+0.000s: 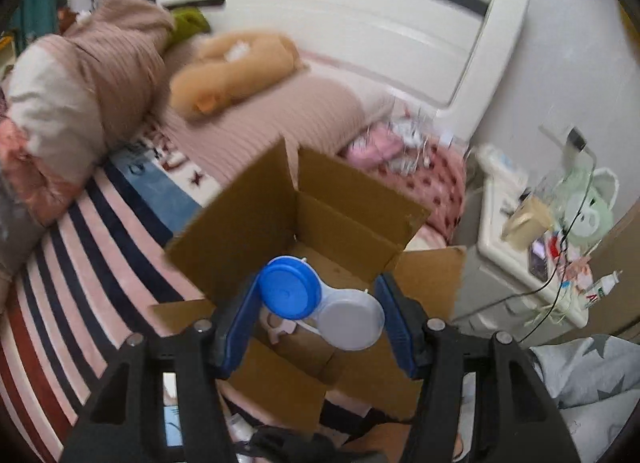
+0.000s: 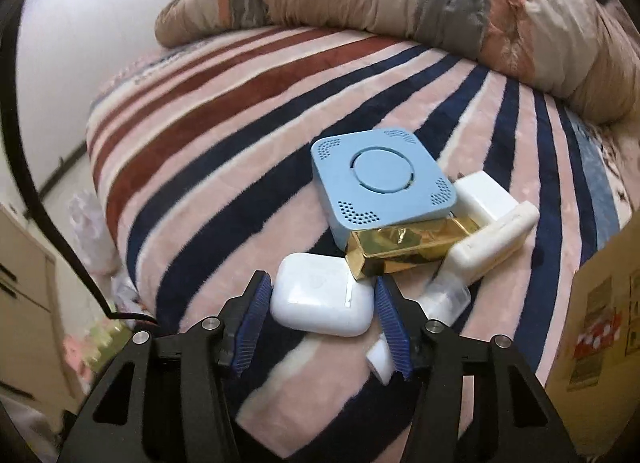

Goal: Organize rigid objects
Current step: 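Carry the blue-capped bottle into the box with the left gripper while the right gripper grasps the white earbud case, then lower the earbud case into the box with the right gripper while the left gripper grasps the light-blue square device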

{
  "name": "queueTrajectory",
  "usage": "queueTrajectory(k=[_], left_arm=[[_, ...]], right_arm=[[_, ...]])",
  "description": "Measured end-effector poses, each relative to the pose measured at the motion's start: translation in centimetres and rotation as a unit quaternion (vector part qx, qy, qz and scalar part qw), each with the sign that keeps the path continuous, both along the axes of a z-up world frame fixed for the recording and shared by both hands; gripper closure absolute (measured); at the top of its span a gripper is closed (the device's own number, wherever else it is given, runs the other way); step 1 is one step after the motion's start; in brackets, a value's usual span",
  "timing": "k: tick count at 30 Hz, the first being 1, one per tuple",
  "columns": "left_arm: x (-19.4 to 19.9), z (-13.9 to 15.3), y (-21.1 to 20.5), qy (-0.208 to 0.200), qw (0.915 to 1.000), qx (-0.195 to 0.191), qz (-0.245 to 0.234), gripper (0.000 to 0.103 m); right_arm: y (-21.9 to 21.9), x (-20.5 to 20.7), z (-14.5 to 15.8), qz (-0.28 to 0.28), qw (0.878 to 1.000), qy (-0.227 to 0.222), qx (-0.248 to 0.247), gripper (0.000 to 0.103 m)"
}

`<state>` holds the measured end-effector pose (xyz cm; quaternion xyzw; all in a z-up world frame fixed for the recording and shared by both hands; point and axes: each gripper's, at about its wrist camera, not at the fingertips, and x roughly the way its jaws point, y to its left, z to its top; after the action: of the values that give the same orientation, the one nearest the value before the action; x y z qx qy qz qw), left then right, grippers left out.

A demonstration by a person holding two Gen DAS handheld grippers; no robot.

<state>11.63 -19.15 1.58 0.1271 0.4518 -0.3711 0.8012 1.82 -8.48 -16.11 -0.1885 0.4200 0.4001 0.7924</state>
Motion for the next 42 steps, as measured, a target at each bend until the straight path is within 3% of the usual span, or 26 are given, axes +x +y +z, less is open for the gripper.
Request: queueTrajectory(k=[1, 5, 10, 13, 17, 21, 24, 26, 30, 35, 42], left_arm=[[0.4, -0.6, -0.5, 0.009, 0.9999, 0.009, 0.002, 0.047], [0.6, -1.2, -0.5, 0.007, 0.9997, 0.014, 0.018, 0.023], [-0.1, 0.9, 4.1, -0.023, 0.9981, -0.022, 0.053, 0.022], [-0.9, 1.8, 8.4, -0.061, 0.9927, -0.021, 0.102, 0.021], [-1.9, 1.2, 15.0, -0.089, 0.9811, -0.014, 0.171, 0.020], [-2.6, -1.4, 21.6, -0.084, 0.9684, -0.020, 0.234, 0.019], [-3.0, -4.4, 24.3, -0.077, 0.9619, -0.015, 0.262, 0.019], [-3.1, -6.6, 24.9, -0.070, 0.9613, -0.009, 0.266, 0.019], [-3.5, -11.6, 24.9, -0.037, 0.9660, -0.009, 0.256, 0.019], [-3.6, -16.3, 23.3, -0.004, 0.9705, 0.000, 0.241, 0.019], [-2.7, -18.4, 21.6, 0.004, 0.9694, 0.002, 0.245, 0.019]], right_arm=[[0.0, 0.1, -0.1, 0.000, 1.000, 0.002, -0.001, 0.051], [-0.2, 0.3, -0.4, -0.001, 1.000, 0.007, 0.003, 0.051], [-0.4, -0.1, 0.1, 0.008, 1.000, 0.006, 0.017, 0.052], [-0.9, -0.3, 0.8, 0.017, 0.999, 0.020, 0.038, 0.052], [-1.6, -1.7, 3.5, 0.035, 0.998, 0.002, 0.058, 0.052], [-3.2, -2.2, 7.7, 0.030, 0.995, -0.014, 0.089, 0.052], [-5.3, -2.1, 11.9, 0.005, 0.993, -0.042, 0.112, 0.052], [-7.1, -1.8, 14.3, -0.017, 0.990, -0.059, 0.126, 0.052], [-10.7, -0.1, 17.5, -0.088, 0.985, -0.108, 0.100, 0.052], [-15.0, 3.2, 16.8, -0.177, 0.977, -0.104, 0.054, 0.052], [-16.8, 5.6, 13.5, -0.218, 0.973, -0.067, 0.012, 0.052]])
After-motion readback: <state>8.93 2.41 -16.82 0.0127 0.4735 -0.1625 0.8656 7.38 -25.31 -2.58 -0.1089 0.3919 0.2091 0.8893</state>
